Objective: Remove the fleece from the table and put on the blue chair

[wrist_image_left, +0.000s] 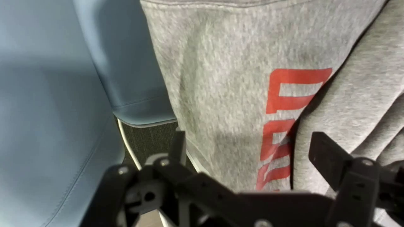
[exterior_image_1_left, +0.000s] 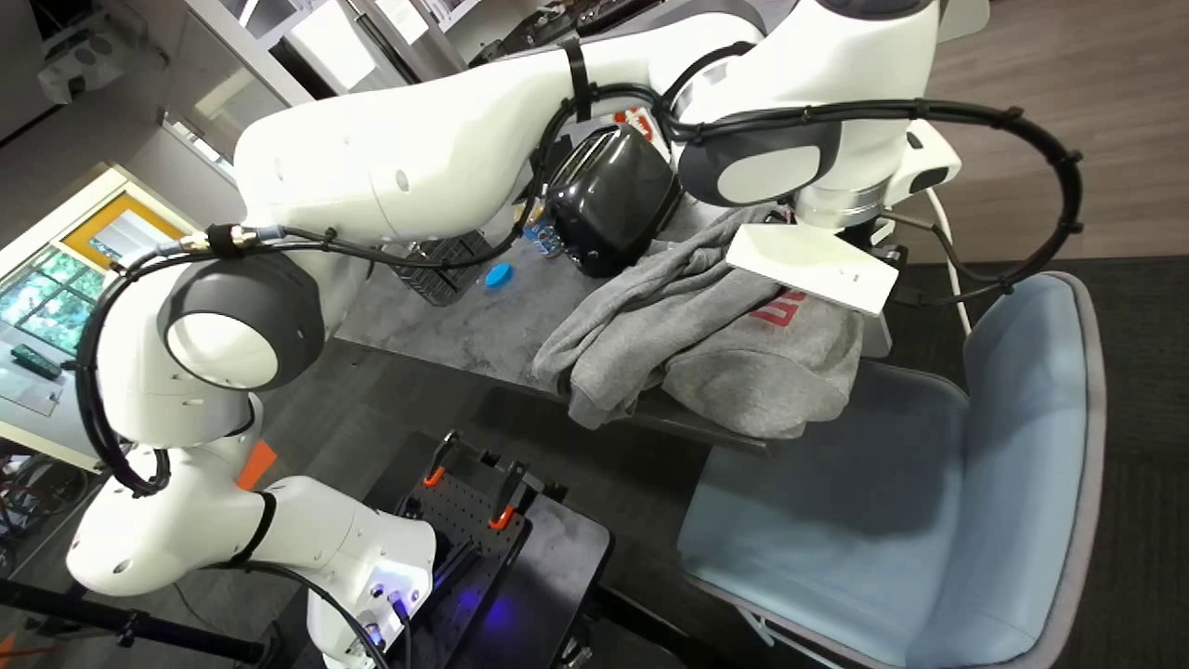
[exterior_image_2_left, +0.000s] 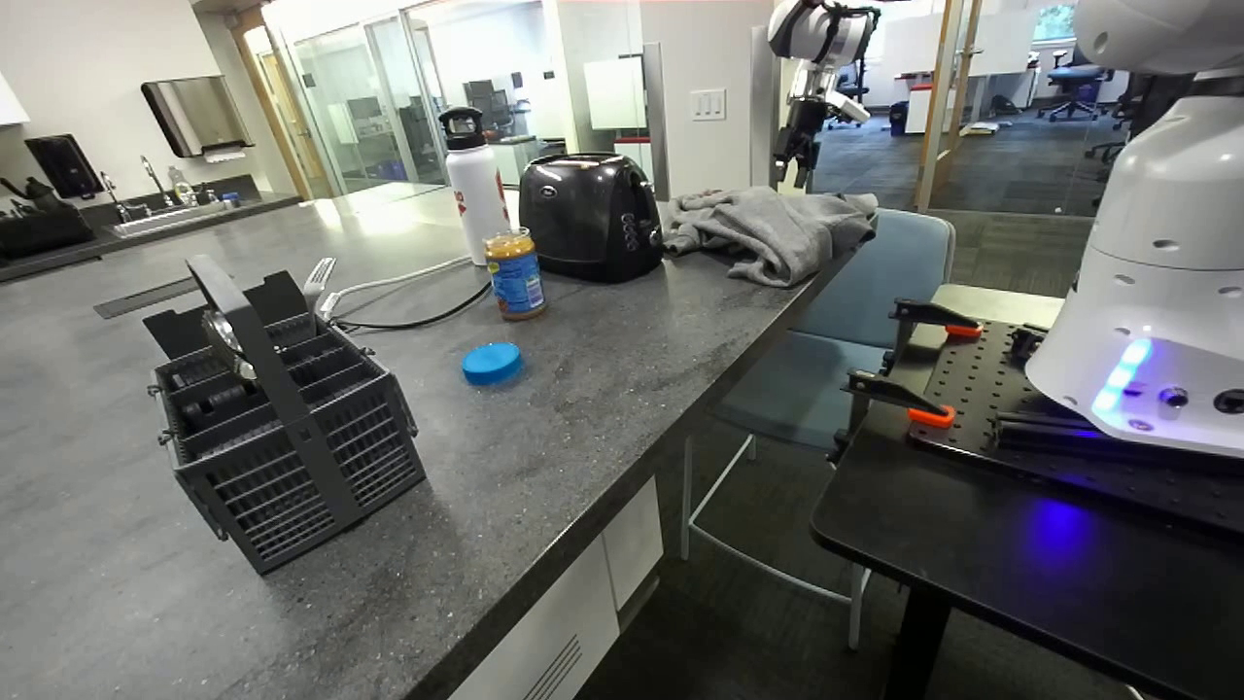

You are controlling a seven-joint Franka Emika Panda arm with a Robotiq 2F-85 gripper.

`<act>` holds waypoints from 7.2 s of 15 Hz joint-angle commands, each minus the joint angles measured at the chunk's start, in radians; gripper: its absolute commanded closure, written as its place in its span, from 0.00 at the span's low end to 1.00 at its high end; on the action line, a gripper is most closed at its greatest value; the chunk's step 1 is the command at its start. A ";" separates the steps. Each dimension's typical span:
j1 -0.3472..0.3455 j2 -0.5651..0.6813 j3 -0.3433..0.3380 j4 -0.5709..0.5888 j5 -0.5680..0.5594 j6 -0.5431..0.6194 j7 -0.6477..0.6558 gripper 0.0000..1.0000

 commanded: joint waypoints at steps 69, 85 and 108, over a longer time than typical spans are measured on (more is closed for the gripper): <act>-0.067 -0.440 -0.135 -0.242 -0.145 0.681 0.330 0.99; -0.070 -0.111 -0.133 0.000 -0.258 0.651 0.576 0.24; 0.102 -0.879 -0.092 -1.032 -0.382 0.560 0.094 0.00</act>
